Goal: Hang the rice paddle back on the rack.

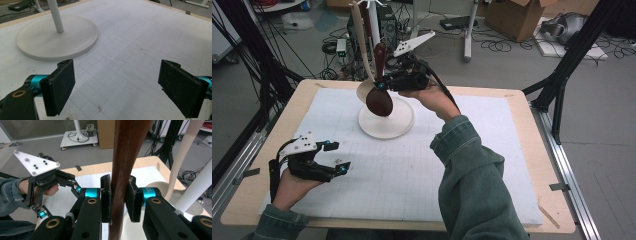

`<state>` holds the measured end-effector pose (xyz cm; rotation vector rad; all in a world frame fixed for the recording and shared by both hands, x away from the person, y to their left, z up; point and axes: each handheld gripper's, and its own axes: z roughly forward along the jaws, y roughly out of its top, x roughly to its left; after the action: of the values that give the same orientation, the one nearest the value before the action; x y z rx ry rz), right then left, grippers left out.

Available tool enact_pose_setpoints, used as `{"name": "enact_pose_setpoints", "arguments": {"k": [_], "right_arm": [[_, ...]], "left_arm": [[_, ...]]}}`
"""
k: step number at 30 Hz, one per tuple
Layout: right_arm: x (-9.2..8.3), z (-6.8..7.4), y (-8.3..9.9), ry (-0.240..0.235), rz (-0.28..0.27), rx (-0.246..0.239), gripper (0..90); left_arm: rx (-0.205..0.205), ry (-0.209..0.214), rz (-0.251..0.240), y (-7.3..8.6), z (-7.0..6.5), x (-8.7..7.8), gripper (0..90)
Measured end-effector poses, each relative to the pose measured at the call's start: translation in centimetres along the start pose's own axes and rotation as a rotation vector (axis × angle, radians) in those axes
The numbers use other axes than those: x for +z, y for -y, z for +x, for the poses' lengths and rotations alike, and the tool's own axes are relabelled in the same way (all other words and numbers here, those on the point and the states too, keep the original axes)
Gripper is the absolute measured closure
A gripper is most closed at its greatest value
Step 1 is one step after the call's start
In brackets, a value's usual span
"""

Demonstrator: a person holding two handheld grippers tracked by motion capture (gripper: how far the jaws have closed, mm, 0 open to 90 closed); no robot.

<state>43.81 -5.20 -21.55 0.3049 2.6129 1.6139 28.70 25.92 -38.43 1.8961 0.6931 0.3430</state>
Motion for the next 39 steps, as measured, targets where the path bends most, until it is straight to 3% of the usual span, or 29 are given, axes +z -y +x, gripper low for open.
{"name": "enact_pose_setpoints", "arguments": {"k": [20,39], "right_arm": [[-0.6,-1.9,-4.4,0.021,0.015,-0.010,77.7],[1.4,-3.8,-8.0,0.018,0.052,0.002,77.7]], "left_arm": [[-0.009,-0.002,-0.014,0.0,0.3,-0.5,13.9],[-0.019,-0.010,-0.026,0.1,0.8,-1.0,13.9]]}}
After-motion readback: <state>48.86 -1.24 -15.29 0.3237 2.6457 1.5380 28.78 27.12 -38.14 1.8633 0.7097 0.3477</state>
